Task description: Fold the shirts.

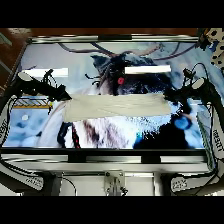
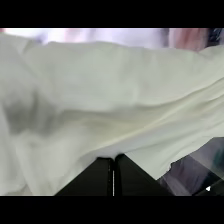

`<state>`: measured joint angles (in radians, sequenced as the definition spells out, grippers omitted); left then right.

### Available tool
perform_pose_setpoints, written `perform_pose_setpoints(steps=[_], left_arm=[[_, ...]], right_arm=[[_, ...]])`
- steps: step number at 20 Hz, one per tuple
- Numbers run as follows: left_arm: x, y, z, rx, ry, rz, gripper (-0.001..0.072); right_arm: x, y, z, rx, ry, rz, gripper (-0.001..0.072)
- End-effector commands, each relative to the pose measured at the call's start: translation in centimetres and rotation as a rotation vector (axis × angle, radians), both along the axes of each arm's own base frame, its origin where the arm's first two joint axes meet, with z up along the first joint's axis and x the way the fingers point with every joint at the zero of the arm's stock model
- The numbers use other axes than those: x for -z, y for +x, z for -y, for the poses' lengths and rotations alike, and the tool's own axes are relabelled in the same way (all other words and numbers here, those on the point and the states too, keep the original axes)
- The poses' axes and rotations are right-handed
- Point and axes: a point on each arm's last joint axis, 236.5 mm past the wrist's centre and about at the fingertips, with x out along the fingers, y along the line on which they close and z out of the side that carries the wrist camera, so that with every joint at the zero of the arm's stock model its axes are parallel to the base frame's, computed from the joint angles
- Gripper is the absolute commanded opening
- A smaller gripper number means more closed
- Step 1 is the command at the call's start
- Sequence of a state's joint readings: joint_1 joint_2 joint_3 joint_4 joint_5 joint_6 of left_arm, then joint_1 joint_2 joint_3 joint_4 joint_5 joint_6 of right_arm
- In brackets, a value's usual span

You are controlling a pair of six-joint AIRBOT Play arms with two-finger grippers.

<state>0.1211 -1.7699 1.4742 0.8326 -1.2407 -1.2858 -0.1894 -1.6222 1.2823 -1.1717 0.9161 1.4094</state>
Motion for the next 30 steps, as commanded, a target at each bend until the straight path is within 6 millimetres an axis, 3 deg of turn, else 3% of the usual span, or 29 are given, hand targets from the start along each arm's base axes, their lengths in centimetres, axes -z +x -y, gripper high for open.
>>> perform_pose_setpoints(steps=[1,4,8,9,10,11,12,14,16,18,19,24,25,26,30], left_arm=[[-0.2,1.6,0.3,-0.002,-0.004,0.032,0.0030],[-0.4,2.4,0.5,-0.016,-0.001,0.064,0.0030],[0.4,2.4,1.3,-0.008,-0.003,0.047,0.0031],[0.6,2.3,1.4,-0.022,-0.009,0.032,0.0064],[0.6,2.3,1.4,-0.039,-0.014,0.015,0.0205],[0.6,2.2,1.3,-0.047,-0.019,0.002,0.0355],[0.5,1.8,1.3,-0.039,-0.023,-0.008,0.0449],[-0.4,1.2,1.1,-0.009,-0.037,-0.026,0.0451],[-2.0,0.7,1.3,0.034,-0.047,-0.027,0.0447],[-4.1,1.3,1.4,0.047,-0.043,0.019,0.0446],[-5.1,1.6,1.5,0.049,-0.038,0.049,0.0446],[-9.2,1.5,2.0,0.065,-0.028,0.138,0.0445],[-9.8,1.4,2.0,0.066,-0.026,0.150,0.0442],[-10.3,1.3,2.0,0.067,-0.025,0.163,0.0372],[-12.0,1.3,2.0,0.064,-0.018,0.207,0.0368]], right_arm=[[0.1,1.2,0.9,0.050,-0.016,0.032,0.0068],[0.5,1.1,0.8,0.087,0.003,0.012,0.0068],[2.5,-0.6,0.4,0.101,0.028,-0.092,0.0069],[2.7,-0.8,0.4,0.101,0.029,-0.102,0.0098],[2.5,-0.8,0.3,0.105,0.036,-0.101,0.0309],[2.2,-0.8,0.1,0.106,0.051,-0.098,0.0578],[1.8,-0.9,0.1,0.094,0.051,-0.094,0.0597],[0.3,-1.1,1.0,0.087,0.044,-0.074,0.0597],[-1.1,-1.3,3.3,0.140,0.045,-0.050,0.0597],[-1.2,-1.7,5.0,0.203,0.089,-0.059,0.0607],[-0.8,-1.8,5.4,0.227,0.120,-0.067,0.0676],[2.0,-0.8,2.4,0.205,0.307,-0.094,0.0677],[2.6,-0.8,2.2,0.207,0.318,-0.106,0.0676],[3.2,-1.0,2.0,0.204,0.319,-0.120,0.0676],[4.8,-1.4,0.4,0.171,0.320,-0.165,0.0675]])
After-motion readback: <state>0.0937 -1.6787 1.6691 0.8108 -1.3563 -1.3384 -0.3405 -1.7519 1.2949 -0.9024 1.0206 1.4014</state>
